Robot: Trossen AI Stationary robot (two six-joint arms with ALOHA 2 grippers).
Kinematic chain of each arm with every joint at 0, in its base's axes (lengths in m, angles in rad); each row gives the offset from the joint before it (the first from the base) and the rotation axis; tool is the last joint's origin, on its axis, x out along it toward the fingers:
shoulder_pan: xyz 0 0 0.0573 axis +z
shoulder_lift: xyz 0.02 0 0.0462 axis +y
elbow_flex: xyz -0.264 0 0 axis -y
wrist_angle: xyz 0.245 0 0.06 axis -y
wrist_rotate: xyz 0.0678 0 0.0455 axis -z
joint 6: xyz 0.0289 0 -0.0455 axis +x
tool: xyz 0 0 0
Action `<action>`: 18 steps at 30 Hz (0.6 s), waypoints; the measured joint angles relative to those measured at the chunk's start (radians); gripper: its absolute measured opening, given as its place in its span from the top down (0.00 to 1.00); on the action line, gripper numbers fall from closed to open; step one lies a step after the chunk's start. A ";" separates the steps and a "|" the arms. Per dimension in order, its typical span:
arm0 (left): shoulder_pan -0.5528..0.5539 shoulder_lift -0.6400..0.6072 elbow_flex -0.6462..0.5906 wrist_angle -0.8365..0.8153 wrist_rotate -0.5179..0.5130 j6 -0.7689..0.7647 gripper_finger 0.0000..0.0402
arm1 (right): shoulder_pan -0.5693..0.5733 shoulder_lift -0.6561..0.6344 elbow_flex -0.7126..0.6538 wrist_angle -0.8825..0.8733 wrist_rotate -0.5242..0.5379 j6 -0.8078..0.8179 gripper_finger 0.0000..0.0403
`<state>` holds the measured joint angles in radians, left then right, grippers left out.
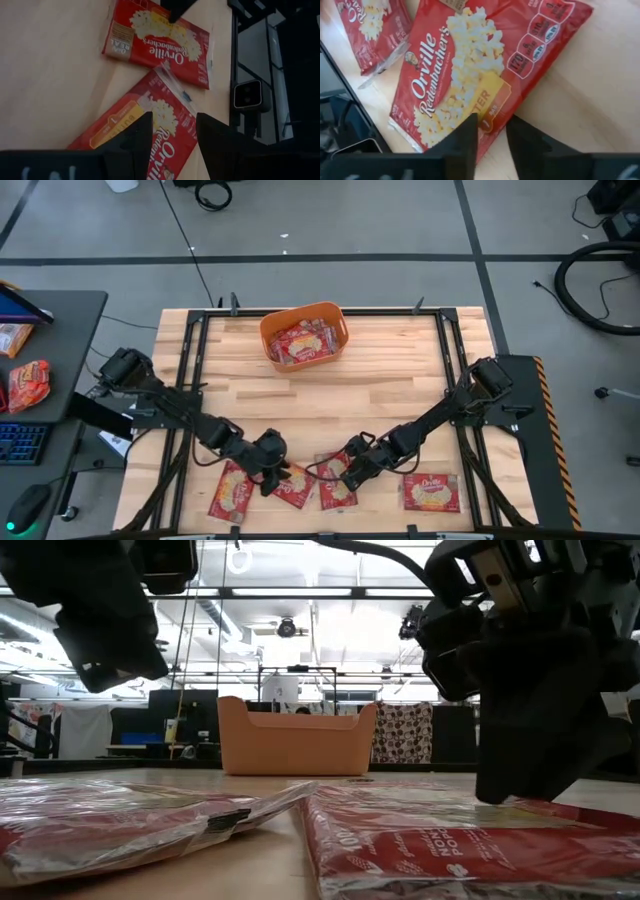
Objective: Sort popcorn bags into baskets
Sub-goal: Put the red popcorn bag into the orange bin
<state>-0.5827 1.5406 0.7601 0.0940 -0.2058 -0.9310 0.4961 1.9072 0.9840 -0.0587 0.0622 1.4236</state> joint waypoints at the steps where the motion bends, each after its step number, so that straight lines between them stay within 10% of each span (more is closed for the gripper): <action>1: -0.001 0.000 0.000 0.000 0.000 -0.001 0.61 | 0.000 0.000 0.000 -0.005 0.002 -0.002 0.78; 7: 0.000 0.000 0.000 0.011 0.000 -0.041 0.61 | 0.000 0.003 0.000 0.001 0.014 -0.031 0.97; 18: 0.002 -0.144 0.000 0.036 -0.013 -0.025 0.61 | -0.025 -0.103 -0.005 -0.016 0.132 -0.156 0.99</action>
<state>-0.5807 1.3971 0.7600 0.1303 -0.2190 -0.9558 0.4713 1.8044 0.9791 -0.0746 0.1942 1.2676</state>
